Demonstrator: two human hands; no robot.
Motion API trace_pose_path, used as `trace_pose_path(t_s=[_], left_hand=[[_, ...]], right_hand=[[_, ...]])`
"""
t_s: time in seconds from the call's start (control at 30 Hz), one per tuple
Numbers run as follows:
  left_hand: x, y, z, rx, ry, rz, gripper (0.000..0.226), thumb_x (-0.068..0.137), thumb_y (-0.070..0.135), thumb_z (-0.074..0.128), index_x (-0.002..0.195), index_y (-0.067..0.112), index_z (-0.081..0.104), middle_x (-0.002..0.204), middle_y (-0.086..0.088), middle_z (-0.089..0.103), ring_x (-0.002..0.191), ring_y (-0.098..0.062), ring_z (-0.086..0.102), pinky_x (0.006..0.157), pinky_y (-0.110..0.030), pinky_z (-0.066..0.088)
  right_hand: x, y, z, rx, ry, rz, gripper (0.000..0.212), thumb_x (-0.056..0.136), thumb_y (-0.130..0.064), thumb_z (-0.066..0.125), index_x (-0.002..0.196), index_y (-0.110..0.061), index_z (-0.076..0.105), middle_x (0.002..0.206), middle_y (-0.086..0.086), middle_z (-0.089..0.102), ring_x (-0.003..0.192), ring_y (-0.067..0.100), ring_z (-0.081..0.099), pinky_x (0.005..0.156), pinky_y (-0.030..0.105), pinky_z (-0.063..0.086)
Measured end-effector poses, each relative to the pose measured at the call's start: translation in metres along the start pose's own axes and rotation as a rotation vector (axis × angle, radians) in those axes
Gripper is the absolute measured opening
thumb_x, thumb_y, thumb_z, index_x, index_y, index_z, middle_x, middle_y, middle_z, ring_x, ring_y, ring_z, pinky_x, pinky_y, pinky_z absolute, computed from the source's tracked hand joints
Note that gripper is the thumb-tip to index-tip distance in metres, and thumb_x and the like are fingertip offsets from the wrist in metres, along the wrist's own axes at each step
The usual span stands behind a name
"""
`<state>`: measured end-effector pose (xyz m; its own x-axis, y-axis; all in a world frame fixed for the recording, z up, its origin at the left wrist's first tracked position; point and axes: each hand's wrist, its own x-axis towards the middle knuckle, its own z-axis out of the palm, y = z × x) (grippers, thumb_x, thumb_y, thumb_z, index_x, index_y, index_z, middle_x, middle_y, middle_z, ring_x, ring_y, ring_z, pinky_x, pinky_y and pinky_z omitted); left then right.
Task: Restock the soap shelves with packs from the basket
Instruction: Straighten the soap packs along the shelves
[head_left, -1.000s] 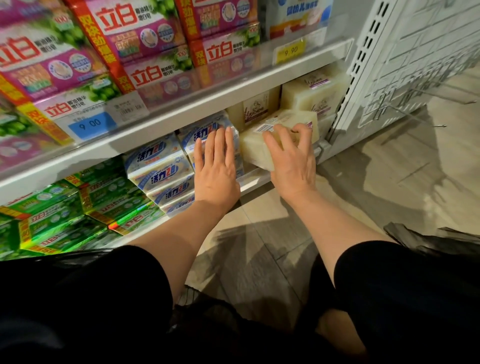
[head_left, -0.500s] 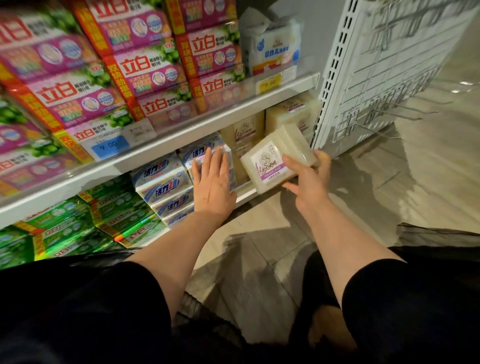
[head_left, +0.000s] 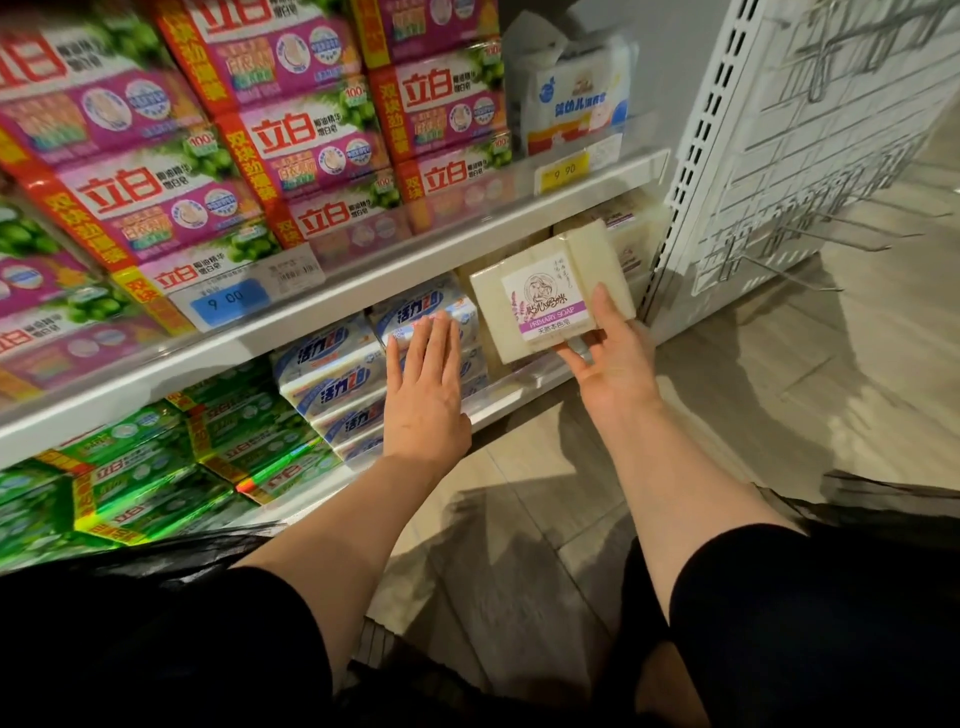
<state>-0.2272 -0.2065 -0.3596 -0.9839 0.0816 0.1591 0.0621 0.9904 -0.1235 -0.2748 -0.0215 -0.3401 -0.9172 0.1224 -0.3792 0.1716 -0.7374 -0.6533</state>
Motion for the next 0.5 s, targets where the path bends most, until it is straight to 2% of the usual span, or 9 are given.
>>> trace_pose_path(t_s=[0.17, 0.33, 0.5], left_hand=[[0.0, 0.002, 0.005, 0.005, 0.026, -0.012, 0.094, 0.09, 0.027, 0.051, 0.152, 0.012, -0.018, 0.16, -0.005, -0.021, 0.146, -0.024, -0.024, 0.113, -0.048, -0.023], [0.0, -0.003, 0.011, 0.023, 0.033, 0.001, 0.096, 0.087, 0.024, 0.055, 0.153, 0.012, -0.013, 0.16, -0.004, -0.021, 0.145, -0.021, -0.026, 0.113, -0.046, -0.025], [0.002, 0.001, 0.016, 0.037, 0.057, -0.016, 0.099, 0.081, 0.024, 0.063, 0.154, 0.009, -0.002, 0.159, -0.003, -0.019, 0.148, -0.023, -0.017, 0.116, -0.049, -0.016]], right_hand=[[0.013, 0.021, 0.01, 0.122, 0.028, 0.07, 0.05, 0.082, -0.034, 0.071, 0.124, -0.013, 0.057, 0.108, 0.009, 0.072, 0.108, 0.024, 0.065, 0.077, 0.037, 0.058], [0.029, 0.028, 0.014, 0.129, 0.033, 0.106, 0.047, 0.087, -0.043, 0.063, 0.125, -0.016, 0.057, 0.115, 0.009, 0.069, 0.114, 0.024, 0.061, 0.098, 0.042, 0.05], [0.04, 0.042, 0.017, 0.116, 0.1, 0.132, 0.032, 0.097, -0.028, 0.055, 0.127, -0.018, 0.057, 0.124, 0.009, 0.064, 0.118, 0.025, 0.058, 0.099, 0.043, 0.049]])
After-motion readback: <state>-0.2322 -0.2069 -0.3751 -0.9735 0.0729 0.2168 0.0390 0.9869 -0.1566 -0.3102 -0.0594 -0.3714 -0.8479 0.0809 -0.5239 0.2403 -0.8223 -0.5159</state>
